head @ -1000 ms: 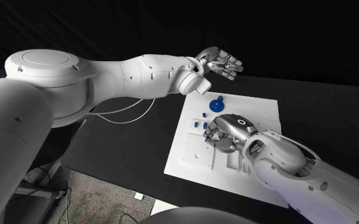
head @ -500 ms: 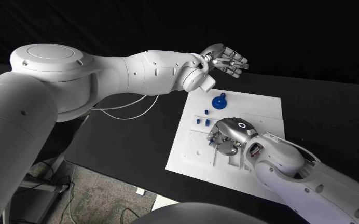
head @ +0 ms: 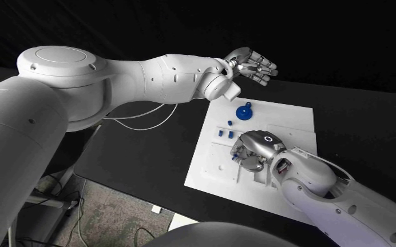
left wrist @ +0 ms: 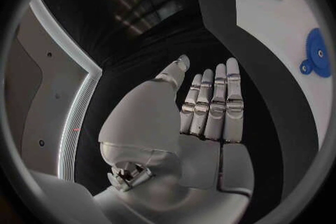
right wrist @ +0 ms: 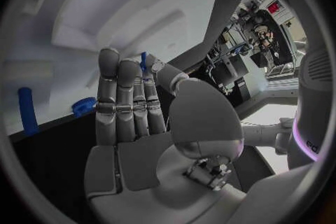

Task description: Assemble the parts on the task board

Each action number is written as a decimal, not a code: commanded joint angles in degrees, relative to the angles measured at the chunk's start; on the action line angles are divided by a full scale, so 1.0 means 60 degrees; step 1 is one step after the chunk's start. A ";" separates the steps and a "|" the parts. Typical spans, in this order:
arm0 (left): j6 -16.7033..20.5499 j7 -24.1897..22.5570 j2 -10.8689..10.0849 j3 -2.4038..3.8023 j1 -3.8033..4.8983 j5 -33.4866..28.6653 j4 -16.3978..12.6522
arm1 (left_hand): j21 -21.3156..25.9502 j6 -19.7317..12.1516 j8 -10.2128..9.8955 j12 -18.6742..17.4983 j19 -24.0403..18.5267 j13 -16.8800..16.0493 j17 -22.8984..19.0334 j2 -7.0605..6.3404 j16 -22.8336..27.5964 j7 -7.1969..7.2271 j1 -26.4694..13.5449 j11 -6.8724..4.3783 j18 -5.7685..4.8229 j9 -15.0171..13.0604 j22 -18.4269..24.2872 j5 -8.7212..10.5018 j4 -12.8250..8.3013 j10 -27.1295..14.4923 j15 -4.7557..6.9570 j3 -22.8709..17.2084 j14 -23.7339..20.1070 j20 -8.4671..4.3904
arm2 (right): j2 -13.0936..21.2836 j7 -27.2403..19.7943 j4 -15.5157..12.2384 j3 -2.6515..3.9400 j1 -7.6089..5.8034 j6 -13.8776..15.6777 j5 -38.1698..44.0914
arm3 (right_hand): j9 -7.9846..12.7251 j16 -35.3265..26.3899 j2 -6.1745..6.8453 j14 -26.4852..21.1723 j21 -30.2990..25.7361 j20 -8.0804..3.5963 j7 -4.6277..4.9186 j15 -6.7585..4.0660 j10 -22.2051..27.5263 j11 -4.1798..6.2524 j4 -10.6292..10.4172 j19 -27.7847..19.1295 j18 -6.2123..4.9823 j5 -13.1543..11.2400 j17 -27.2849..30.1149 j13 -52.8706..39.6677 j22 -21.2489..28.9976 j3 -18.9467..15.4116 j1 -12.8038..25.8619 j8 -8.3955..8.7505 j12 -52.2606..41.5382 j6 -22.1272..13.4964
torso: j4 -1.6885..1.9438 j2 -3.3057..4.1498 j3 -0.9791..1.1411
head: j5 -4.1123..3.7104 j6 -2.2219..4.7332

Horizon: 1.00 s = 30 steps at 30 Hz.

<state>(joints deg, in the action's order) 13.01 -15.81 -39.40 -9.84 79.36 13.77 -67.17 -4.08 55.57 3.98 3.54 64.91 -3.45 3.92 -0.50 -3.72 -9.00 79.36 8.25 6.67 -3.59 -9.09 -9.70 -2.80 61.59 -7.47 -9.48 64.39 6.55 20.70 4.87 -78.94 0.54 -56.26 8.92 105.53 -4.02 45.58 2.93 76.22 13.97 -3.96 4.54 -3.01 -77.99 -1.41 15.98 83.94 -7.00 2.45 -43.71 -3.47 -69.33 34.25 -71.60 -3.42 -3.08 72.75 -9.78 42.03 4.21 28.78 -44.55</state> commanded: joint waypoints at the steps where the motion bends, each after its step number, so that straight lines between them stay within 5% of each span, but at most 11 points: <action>1: -0.0162 -0.0086 -0.0001 0.0008 0.0008 -0.0054 -0.0011 | -0.0054 0.0072 -0.0012 -0.0035 0.0047 0.0015 -0.0003 0.0104 0.0040 -0.0027 0.0001 0.0006 0.0060 0.0002 -0.0016 -0.0014 0.0010 0.0016 0.0011 -0.0052 0.0043 -0.0036 | -0.0029 0.0084 0.0056 -0.0025 0.0045 -0.0089 0.0175 | -0.0017 0.0021 -0.0119 0.0060 0.0024 -0.0047 -0.0007 -0.0009 -0.0068 0.0001 -0.0001 0.0046 -0.0201 0.0068 -0.0014 -0.0009 -0.0025 0.0056 -0.0053 -0.0044 -0.0059 0.0057 | 0.0002 0.0004 -0.0007 | 0.0052 -0.0056; 10: -0.0201 -0.0066 0.0016 0.0008 0.0008 -0.0053 0.0000 | -0.0054 0.0072 -0.0012 -0.0035 0.0047 0.0015 -0.0003 0.0104 0.0040 -0.0027 0.0001 0.0006 0.0060 0.0002 -0.0016 -0.0014 0.0010 0.0016 0.0011 -0.0052 0.0043 -0.0036 | -0.0095 0.0044 0.0129 -0.0106 0.0054 -0.0146 0.0169 | -0.0013 0.0008 -0.0097 0.0040 0.0017 -0.0034 0.0006 0.0004 -0.0030 -0.0013 -0.0003 0.0019 -0.0204 0.0100 -0.0009 -0.0009 -0.0037 0.0065 -0.0023 -0.0038 -0.0056 0.0032 | -0.0010 -0.0001 -0.0014 | 0.0064 -0.0069; 13: -0.0207 -0.0062 0.0030 0.0008 0.0008 -0.0053 0.0014 | -0.0054 0.0072 -0.0012 -0.0035 0.0047 0.0015 -0.0003 0.0104 0.0040 -0.0027 0.0001 0.0006 0.0060 0.0002 -0.0016 -0.0014 0.0010 0.0016 0.0011 -0.0052 0.0043 -0.0036 | -0.0112 0.0007 0.0147 -0.0130 0.0054 -0.0211 0.0118 | -0.0006 -0.0041 -0.0018 0.0004 -0.0016 0.0000 0.0033 0.0031 0.0080 -0.0040 -0.0068 -0.0032 -0.0213 0.0745 0.0041 -0.0009 -0.0026 -0.0102 0.0154 -0.0039 -0.0060 -0.0051 | -0.0013 0.0001 -0.0016 | 0.0053 -0.0074; 18: -0.0226 -0.0052 0.0053 0.0008 0.0007 -0.0053 0.0043 | -0.0054 0.0072 -0.0012 -0.0035 0.0047 0.0015 -0.0003 0.0104 0.0040 -0.0027 0.0001 0.0006 0.0060 0.0002 -0.0016 -0.0014 0.0010 0.0016 0.0011 -0.0052 0.0043 -0.0036 | -0.0127 -0.0077 0.0167 -0.0171 0.0053 -0.0358 0.0035 | 0.0015 -0.0067 0.0026 -0.0038 -0.0128 0.0076 0.0052 0.0096 0.0365 -0.0087 -0.0159 -0.0099 -0.0204 0.1899 0.0135 -0.0003 0.0073 -0.1164 0.0331 -0.0035 -0.0055 -0.0266 | -0.0009 0.0000 -0.0010 | 0.0041 -0.0081; 25: -0.0243 -0.0044 0.0068 0.0007 0.0006 -0.0052 0.0064 | -0.0052 0.0071 -0.0012 -0.0035 0.0040 0.0015 -0.0003 0.0104 0.0040 -0.0026 -0.0015 0.0006 0.0059 0.0001 -0.0037 -0.0008 0.0036 0.0016 0.0010 -0.0084 0.0043 -0.0035 | -0.0119 -0.0096 0.0154 -0.0216 0.0052 -0.0398 0.0004 | 0.0027 -0.0011 -0.0137 -0.0105 -0.0235 0.0109 0.0055 0.0126 0.0475 -0.0119 0.0001 -0.0087 -0.0195 0.2116 0.0218 0.0000 0.0214 -0.1830 0.0385 -0.0034 -0.0051 -0.0360 | -0.0015 0.0002 0.0001 | 0.0021 -0.0080; 30: -0.0250 -0.0034 0.0056 0.0006 0.0006 -0.0052 0.0065 | -0.0051 0.0072 -0.0012 -0.0035 0.0039 0.0015 -0.0003 0.0095 0.0040 -0.0026 -0.0006 0.0006 0.0059 0.0002 -0.0040 -0.0004 0.0030 0.0016 0.0012 -0.0087 0.0046 -0.0037 | -0.0103 -0.0042 0.0126 -0.0233 0.0051 -0.0184 -0.0006 | 0.0060 -0.0013 -0.0001 -0.0250 -0.0302 0.0171 0.0180 0.0224 0.0912 -0.0277 0.0029 -0.0184 -0.0206 0.2305 0.0250 0.0004 0.0255 -0.1837 0.0476 -0.0025 -0.0053 -0.0838 | -0.0008 0.0004 0.0003 | 0.0001 -0.0077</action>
<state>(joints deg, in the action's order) 12.44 -15.69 -39.14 -9.84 79.35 13.75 -66.76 -4.08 55.57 3.98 3.54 64.91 -3.45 3.92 -0.53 -3.72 -9.00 79.38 8.25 6.67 -3.59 -9.26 -9.70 -2.57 61.59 -7.47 -9.71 64.39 6.55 19.93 4.50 -78.28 -0.59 -56.29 8.86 105.58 -3.71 45.35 2.59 74.85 12.13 -3.03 5.51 -1.70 -72.69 -3.02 16.05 82.97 -7.85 16.16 -42.24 -3.48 -67.41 23.08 -68.59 -3.82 -3.50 67.98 -9.87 42.03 4.20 28.87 -45.04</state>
